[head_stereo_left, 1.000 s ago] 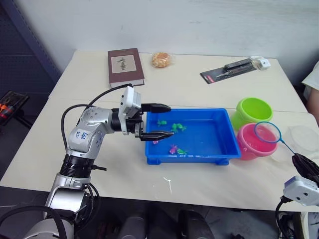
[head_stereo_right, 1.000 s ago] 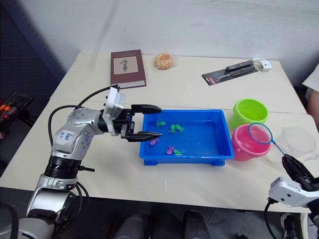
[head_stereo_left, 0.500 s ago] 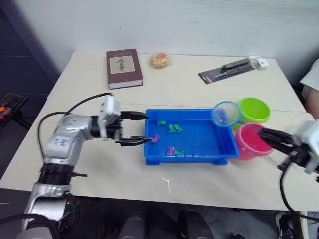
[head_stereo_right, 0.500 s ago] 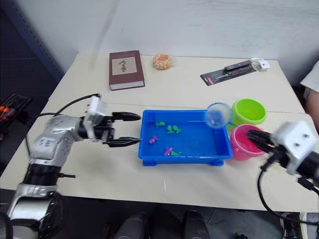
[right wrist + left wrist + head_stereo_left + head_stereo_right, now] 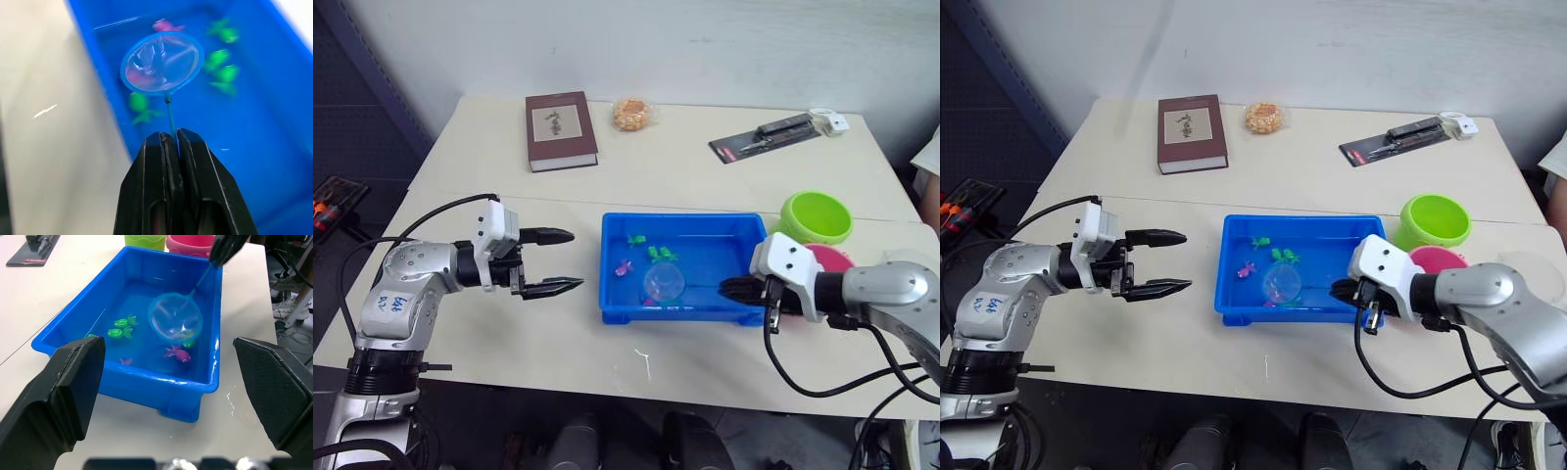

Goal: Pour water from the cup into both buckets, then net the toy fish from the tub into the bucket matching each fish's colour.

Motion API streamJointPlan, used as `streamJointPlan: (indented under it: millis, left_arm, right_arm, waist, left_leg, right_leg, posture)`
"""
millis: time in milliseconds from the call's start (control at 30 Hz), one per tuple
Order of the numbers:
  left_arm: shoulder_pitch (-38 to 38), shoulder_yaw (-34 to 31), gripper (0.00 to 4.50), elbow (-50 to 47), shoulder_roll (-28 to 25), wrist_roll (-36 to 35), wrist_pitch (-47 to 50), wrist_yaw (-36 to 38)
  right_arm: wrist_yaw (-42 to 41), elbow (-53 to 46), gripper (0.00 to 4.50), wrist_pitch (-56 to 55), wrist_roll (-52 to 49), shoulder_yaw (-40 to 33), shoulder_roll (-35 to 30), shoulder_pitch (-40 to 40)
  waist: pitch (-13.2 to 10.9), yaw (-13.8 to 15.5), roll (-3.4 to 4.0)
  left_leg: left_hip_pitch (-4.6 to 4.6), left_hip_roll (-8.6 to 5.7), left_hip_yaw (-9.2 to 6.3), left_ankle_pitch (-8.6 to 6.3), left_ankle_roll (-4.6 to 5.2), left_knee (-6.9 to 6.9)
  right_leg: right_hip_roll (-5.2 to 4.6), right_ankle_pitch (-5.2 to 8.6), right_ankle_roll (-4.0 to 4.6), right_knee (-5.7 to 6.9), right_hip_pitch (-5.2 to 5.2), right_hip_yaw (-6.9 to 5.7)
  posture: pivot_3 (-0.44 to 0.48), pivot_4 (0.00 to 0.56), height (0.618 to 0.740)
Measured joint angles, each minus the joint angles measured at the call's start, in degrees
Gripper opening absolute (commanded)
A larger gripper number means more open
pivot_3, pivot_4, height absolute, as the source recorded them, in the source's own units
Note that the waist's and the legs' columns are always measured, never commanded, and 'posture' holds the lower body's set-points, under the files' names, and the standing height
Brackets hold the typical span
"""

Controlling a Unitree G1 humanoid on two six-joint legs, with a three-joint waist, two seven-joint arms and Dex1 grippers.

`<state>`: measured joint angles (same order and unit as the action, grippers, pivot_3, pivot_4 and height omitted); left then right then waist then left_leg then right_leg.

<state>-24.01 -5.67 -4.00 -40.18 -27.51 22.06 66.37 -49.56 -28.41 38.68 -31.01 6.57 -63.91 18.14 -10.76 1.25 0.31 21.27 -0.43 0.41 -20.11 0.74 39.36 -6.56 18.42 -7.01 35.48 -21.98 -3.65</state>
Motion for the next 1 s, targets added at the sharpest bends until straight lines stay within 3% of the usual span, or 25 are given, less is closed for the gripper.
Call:
streamJointPlan:
  millis: [467, 800, 1000]
  left_arm:
    - [0.3, 0.2, 4.49, -1.2, 1.5, -0.3, 1.1, -3.1]
    - [1.4, 0.2, 4.49, -2.0, 2.6, -0.3, 1.2, -4.3]
    - [2.2, 0.1, 4.49, -2.2, 2.5, -0.4, 1.7, -4.5]
  right_arm:
    - [-14.6, 13.5, 0.0, -9.6, 20.2, 11.3, -1.1, 13.3]
    - [-16.2, 24.5, 0.0, -18.1, 27.4, 7.5, -1.0, 19.3]
    - [-20.0, 21.0, 0.0, -15.8, 23.6, 4.0, 0.5, 20.2]
  waist:
    - [0.0, -0.2, 0.0]
    - [0.0, -0.5, 0.0]
    - [0.0, -1.2, 0.0]
  left_leg:
    - [0.02, -0.01, 0.12, 0.0, 0.0, 0.05]
    - [0.08, -0.01, 0.23, 0.02, -0.03, 0.05]
    - [0.09, 0.03, 0.22, 0.03, -0.05, 0.06]
  right_leg:
    - [0.01, 0.0, 0.0, 0.09, -0.1, -0.08]
    - [0.02, 0.0, 0.0, 0.18, -0.26, -0.03]
    - [0.03, 0.0, 0.0, 0.22, -0.28, -0.03]
  posture:
    - [0.0, 0.15, 0.738]
    - [0.0, 0.15, 0.738]
    - [0.0, 0.15, 0.738]
